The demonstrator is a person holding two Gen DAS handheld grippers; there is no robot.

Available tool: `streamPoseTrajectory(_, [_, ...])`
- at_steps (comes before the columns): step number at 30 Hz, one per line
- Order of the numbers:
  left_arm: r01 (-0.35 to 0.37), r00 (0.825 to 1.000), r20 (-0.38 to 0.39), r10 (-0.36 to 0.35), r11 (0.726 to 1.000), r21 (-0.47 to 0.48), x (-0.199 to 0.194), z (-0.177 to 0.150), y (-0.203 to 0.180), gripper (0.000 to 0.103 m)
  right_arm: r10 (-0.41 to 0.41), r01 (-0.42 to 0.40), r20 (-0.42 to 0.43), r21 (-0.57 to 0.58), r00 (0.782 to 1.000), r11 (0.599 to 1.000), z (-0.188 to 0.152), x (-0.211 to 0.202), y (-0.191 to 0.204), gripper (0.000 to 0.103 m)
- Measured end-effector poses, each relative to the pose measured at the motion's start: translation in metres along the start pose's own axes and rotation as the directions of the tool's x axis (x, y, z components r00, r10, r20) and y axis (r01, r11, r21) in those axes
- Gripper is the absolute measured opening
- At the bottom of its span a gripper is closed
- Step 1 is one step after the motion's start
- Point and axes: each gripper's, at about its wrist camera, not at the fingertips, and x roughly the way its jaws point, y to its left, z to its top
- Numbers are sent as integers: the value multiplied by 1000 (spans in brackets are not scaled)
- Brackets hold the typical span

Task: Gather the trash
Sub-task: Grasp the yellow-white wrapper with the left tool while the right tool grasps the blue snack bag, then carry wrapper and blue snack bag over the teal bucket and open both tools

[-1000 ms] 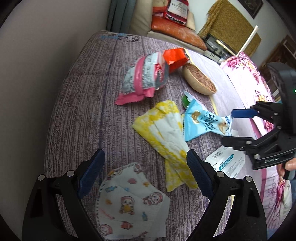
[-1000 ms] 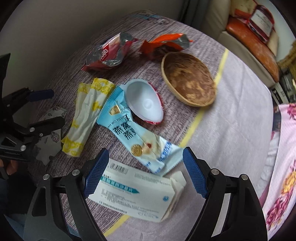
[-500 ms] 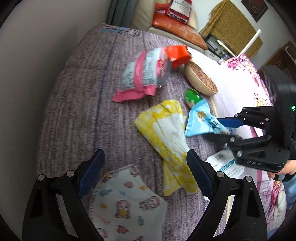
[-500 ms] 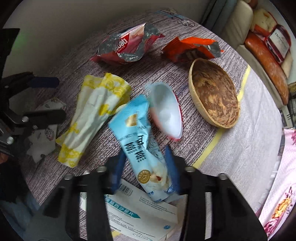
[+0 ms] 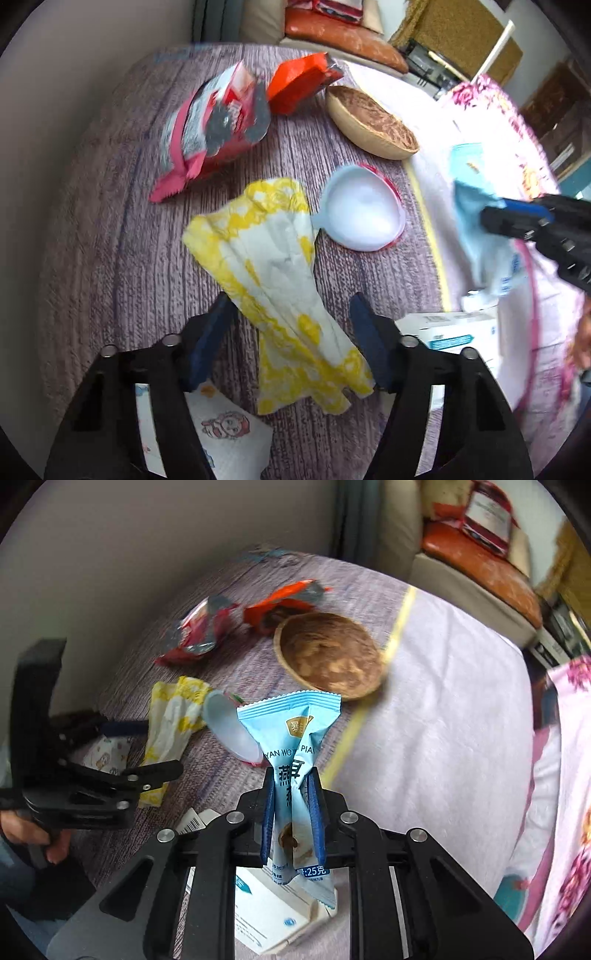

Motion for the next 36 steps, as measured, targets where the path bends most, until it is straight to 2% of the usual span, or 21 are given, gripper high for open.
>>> streamPoseTrajectory(2, [-23, 1000, 6, 23, 1000, 7, 0, 0, -5, 35, 0, -1, 16, 50, 1000, 999, -7, -7, -14, 16])
streamPoseTrajectory(3, [-18, 1000, 2, 18, 1000, 0, 0, 1, -5, 20, 0, -2, 20, 63, 1000, 998, -9, -10, -19, 16])
streamPoseTrajectory(6, [-29, 1000, 8, 29, 999, -20, -3, 0, -5, 12, 1, -6, 43, 118, 999, 993, -20, -20, -35, 16])
streamPoseTrajectory(12, [-31, 997, 74, 31, 1000, -1, -36, 3, -17, 11, 3, -22, 95, 203, 995, 979, -40, -40, -61, 16])
streamPoseTrajectory(16, [-17, 994, 112, 12, 999, 41, -54, 10, -41, 11, 2, -36, 134, 253, 991, 967, -54, -52, -79, 16])
streamPoseTrajectory(23, [58, 991, 112, -72, 991, 124, -58, 23, -101, 11, -11, -58, 198, 338, 980, 939, -81, -78, -113, 16])
streamPoseTrajectory(29, [120, 987, 72, -141, 963, 242, -40, 28, -179, 11, -58, -42, 228, 412, 972, 910, -114, -102, -145, 16])
streamPoseTrajectory(36, [188, 979, 6, -205, 909, 373, -17, 21, -267, 11, -137, -16, 244, 538, 960, 843, -168, -129, -196, 16])
